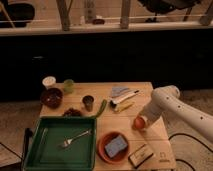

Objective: Place apple in metal cup

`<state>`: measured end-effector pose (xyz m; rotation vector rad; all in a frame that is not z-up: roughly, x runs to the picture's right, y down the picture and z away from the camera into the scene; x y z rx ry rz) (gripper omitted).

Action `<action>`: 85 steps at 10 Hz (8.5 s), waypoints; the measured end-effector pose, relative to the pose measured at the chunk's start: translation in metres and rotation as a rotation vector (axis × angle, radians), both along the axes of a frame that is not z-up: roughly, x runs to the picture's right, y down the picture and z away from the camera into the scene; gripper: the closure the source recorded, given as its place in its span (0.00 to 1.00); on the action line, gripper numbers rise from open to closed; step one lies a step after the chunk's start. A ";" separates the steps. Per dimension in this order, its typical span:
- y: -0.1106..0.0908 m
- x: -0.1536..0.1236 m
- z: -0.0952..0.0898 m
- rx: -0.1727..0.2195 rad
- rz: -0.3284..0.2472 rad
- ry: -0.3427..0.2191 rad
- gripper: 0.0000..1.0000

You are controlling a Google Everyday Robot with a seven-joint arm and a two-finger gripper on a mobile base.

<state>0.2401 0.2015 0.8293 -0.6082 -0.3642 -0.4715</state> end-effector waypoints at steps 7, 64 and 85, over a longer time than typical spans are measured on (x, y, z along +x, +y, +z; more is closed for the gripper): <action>-0.019 -0.008 -0.009 0.027 -0.030 0.001 1.00; -0.161 -0.315 0.007 0.175 -0.466 -0.218 1.00; -0.171 -0.318 0.025 0.173 -0.422 -0.222 1.00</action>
